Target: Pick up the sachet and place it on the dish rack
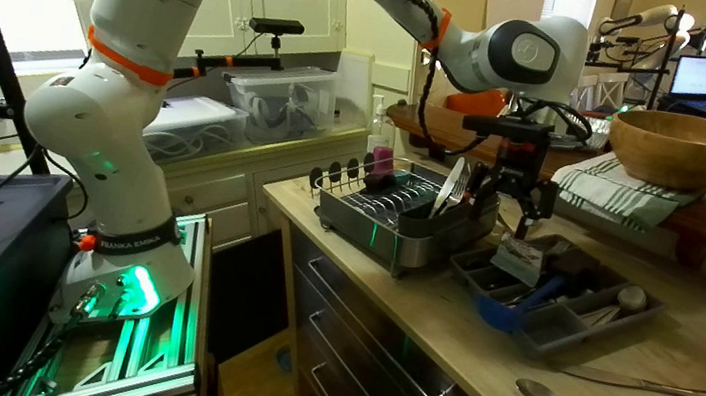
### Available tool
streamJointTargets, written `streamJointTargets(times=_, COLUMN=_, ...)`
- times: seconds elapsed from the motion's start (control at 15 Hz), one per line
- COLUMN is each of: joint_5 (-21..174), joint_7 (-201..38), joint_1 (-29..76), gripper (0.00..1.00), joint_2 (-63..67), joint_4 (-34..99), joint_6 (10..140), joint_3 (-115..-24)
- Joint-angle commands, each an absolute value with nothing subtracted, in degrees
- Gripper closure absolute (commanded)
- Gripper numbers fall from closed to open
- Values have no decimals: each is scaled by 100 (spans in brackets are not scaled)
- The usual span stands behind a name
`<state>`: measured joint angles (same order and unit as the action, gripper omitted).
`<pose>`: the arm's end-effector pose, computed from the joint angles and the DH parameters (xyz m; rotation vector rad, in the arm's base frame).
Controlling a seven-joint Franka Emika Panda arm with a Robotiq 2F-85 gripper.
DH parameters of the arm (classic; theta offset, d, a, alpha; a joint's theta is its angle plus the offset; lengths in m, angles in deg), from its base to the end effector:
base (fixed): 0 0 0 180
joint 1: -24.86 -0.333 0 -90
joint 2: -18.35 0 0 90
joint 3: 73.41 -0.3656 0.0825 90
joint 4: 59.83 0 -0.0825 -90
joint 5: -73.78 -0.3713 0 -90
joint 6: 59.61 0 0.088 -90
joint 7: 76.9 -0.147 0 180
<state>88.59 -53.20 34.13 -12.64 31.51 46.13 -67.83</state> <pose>0.6340 -0.1907 0.3153 2.8890 0.3894 -0.5406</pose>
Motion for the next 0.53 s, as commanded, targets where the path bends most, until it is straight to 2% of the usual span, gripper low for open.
streamJointTargets(times=0.0, joint_5=9104, joint_7=-5148, joint_1=3387, gripper=0, joint_2=-1501, joint_4=2966, joint_6=4560, joint_3=-6837)
streamJointTargets(times=0.47, joint_5=9154, joint_7=-4541, joint_1=3383, gripper=0, joint_2=-2306, joint_4=2261, joint_6=4563, joint_3=-7055)
